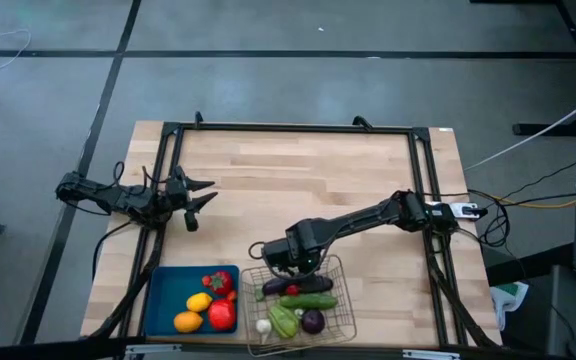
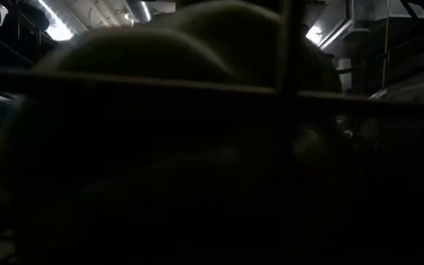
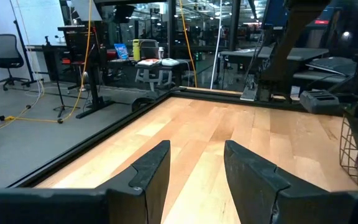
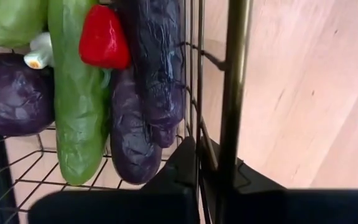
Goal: Sort produce into baskets
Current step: Adjust the gold wire basket, then return to Home Position
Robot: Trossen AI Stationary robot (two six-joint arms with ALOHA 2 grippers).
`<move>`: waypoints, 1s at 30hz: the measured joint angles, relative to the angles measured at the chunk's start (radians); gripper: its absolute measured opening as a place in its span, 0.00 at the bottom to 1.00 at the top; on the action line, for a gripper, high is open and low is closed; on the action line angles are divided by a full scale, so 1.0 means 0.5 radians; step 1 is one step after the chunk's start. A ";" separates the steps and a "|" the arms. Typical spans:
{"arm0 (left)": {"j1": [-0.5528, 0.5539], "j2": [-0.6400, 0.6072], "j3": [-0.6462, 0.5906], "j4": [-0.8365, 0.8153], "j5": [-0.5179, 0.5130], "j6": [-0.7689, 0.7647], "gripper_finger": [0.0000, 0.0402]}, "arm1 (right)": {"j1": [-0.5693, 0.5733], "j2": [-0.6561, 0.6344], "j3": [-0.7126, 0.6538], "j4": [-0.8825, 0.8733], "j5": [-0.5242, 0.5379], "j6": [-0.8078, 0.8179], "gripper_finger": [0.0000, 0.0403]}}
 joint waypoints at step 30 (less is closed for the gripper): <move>0.001 0.000 0.000 0.000 0.000 0.000 0.37 | -0.037 -0.032 0.103 -0.324 -0.058 0.064 0.35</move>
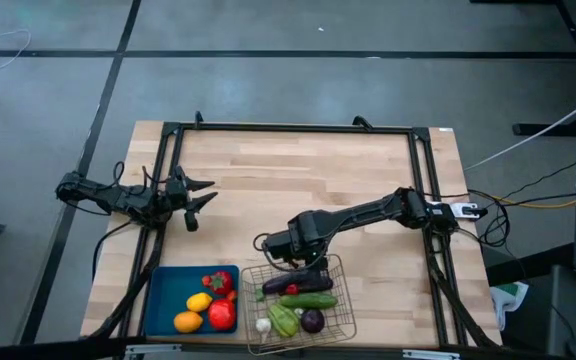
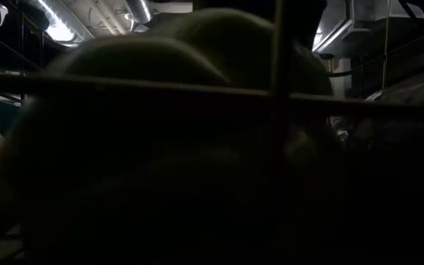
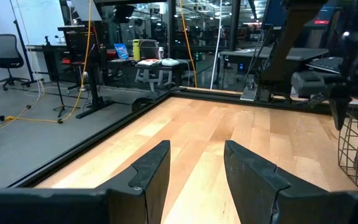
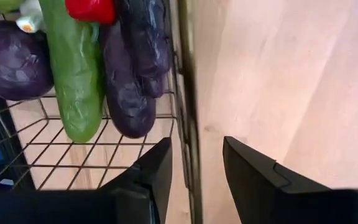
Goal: Sort produce into baskets
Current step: Return to Home Position
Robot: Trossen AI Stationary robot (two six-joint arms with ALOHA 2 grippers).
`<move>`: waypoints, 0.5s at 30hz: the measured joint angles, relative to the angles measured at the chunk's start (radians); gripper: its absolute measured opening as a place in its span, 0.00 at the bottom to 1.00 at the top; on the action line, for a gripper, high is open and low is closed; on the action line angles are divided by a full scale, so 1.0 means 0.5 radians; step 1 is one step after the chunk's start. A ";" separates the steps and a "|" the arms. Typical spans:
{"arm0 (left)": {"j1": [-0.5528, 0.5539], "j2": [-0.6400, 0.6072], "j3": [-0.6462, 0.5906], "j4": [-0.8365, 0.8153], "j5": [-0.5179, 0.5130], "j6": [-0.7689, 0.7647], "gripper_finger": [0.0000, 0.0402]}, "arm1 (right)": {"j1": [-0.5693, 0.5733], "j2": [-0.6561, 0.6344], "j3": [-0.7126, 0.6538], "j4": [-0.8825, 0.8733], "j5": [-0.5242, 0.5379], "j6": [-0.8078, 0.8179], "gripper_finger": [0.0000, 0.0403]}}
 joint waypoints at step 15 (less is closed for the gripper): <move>-0.001 0.000 0.000 0.000 0.000 0.000 0.37 | 0.006 -0.092 0.399 -0.102 0.022 -0.120 0.35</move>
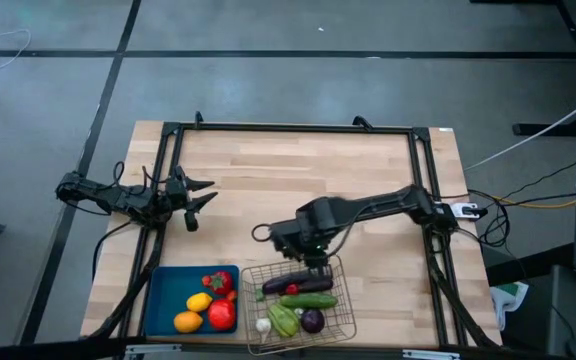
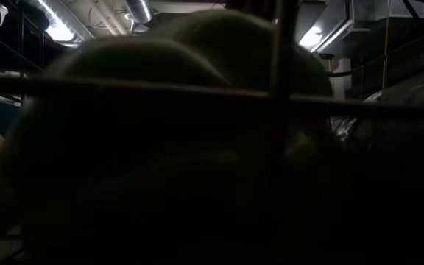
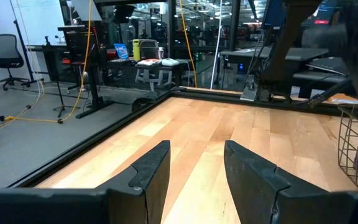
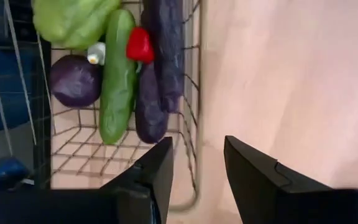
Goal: Sort produce into baskets
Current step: Return to Home Position
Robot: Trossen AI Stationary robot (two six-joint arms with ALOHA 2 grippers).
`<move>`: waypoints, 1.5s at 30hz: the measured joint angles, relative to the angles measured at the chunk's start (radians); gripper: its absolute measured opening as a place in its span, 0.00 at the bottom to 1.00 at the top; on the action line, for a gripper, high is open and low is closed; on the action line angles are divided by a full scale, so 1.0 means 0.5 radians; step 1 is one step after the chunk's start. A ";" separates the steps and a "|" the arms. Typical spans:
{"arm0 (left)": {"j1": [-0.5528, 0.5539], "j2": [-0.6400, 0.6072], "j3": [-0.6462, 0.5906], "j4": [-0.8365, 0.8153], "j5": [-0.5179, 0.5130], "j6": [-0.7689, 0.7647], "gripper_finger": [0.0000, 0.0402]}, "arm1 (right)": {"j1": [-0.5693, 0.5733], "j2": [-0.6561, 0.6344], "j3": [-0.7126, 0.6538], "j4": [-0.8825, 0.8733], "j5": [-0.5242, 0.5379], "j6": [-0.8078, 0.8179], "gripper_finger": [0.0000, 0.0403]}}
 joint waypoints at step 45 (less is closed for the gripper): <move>0.001 -0.001 0.000 0.000 0.000 0.001 0.37 | 0.066 -4.335 -3.992 2.215 1.149 0.551 0.35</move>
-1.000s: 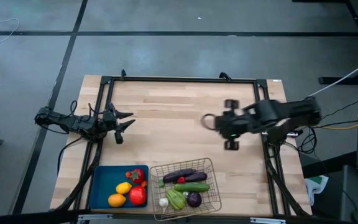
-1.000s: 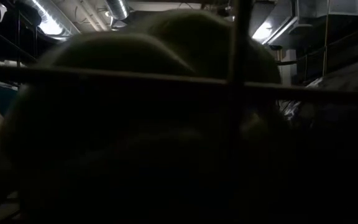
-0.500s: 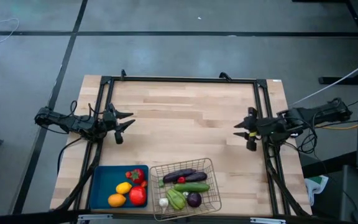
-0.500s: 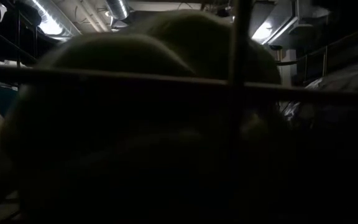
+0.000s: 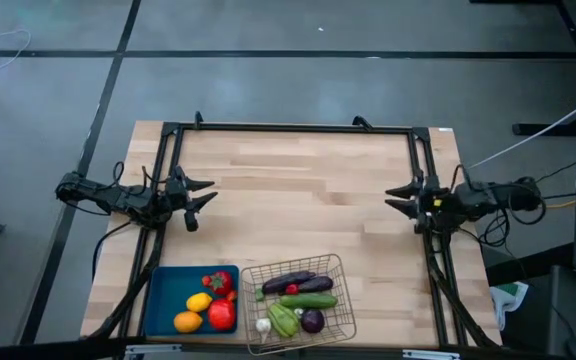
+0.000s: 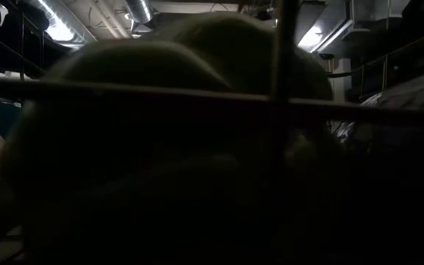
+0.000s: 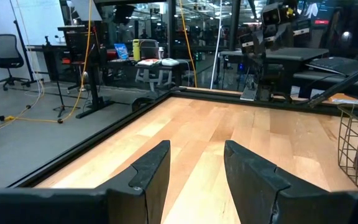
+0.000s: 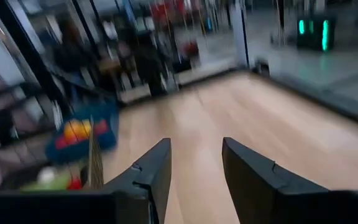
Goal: Sort produce into baskets
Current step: Return to Home Position
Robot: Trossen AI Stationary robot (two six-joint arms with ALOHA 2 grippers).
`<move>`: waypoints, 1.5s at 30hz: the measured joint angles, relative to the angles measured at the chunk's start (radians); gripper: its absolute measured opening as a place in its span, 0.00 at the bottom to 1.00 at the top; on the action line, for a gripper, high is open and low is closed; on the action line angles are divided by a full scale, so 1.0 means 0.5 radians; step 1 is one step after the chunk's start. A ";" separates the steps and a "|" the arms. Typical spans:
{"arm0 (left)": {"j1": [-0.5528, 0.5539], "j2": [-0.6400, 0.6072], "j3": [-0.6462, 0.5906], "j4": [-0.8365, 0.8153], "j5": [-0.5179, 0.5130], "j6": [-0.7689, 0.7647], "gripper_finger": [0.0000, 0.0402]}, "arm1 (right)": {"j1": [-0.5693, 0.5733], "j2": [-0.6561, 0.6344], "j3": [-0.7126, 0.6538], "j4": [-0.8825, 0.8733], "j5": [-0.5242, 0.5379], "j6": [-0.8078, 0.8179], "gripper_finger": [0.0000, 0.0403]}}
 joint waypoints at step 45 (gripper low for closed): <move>0.000 0.008 0.000 0.000 0.000 -0.001 0.37 | -0.787 -0.038 -0.686 1.021 -0.486 -0.632 0.35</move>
